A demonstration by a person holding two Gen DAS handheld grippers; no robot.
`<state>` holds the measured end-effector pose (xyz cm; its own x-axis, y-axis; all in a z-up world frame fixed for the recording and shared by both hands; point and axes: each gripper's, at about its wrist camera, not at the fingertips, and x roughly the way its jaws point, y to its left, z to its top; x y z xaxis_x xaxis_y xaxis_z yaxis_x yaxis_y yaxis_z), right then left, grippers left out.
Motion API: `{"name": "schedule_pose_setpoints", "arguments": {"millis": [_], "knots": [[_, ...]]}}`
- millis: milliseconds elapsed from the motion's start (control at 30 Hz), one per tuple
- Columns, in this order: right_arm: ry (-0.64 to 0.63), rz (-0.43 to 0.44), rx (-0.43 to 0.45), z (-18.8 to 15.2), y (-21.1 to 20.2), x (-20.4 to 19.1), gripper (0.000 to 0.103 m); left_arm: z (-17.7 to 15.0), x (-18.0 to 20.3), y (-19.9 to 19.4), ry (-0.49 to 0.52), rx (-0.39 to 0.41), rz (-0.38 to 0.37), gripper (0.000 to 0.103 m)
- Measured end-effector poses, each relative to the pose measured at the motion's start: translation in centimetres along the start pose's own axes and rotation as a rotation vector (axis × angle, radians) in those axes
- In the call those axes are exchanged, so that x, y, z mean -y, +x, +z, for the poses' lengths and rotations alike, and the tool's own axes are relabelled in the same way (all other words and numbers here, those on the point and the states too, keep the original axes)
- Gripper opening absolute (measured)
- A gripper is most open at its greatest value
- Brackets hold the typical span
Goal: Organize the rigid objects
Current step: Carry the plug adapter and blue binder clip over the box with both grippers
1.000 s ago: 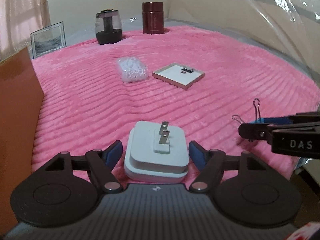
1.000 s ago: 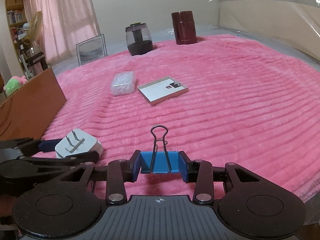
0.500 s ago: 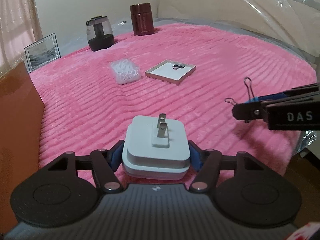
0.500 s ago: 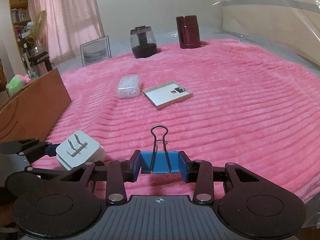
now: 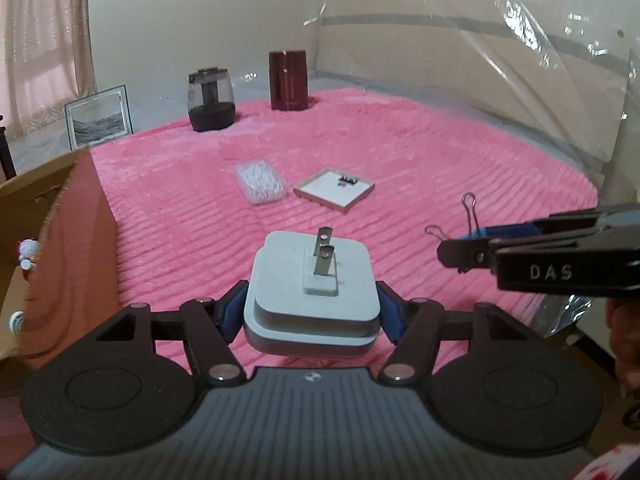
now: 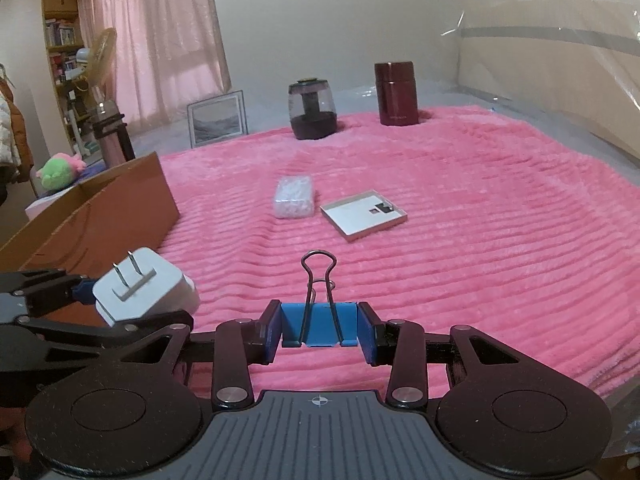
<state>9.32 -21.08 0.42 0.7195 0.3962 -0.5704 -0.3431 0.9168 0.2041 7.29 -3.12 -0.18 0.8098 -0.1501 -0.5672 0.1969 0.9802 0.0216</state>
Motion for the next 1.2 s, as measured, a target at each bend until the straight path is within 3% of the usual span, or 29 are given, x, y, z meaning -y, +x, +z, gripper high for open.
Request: {"name": "schedule_pose_setpoints", "arguments": {"millis": [500, 833, 1033, 1200], "knots": [[-0.076, 0.050, 0.033, 1.6, -2.6, -5.2, 0.036, 0.6, -3.0, -7.4, -0.064, 0.080, -0.018, 0.062], [-0.102, 0.138, 0.051, 2.7, -3.1, -8.1, 0.036, 0.8, -5.2, -11.4, -0.086, 0.125, -0.024, 0.062], [-0.142, 0.226, 0.052, 3.9, -2.5, -11.3, 0.036, 0.8, -8.2, -14.0, -0.100, 0.143, 0.037, 0.062], [-0.202, 0.306, 0.051, 4.9, -1.2, -14.5, 0.036, 0.5, -12.4, -15.8, -0.112, 0.136, 0.135, 0.062]]}}
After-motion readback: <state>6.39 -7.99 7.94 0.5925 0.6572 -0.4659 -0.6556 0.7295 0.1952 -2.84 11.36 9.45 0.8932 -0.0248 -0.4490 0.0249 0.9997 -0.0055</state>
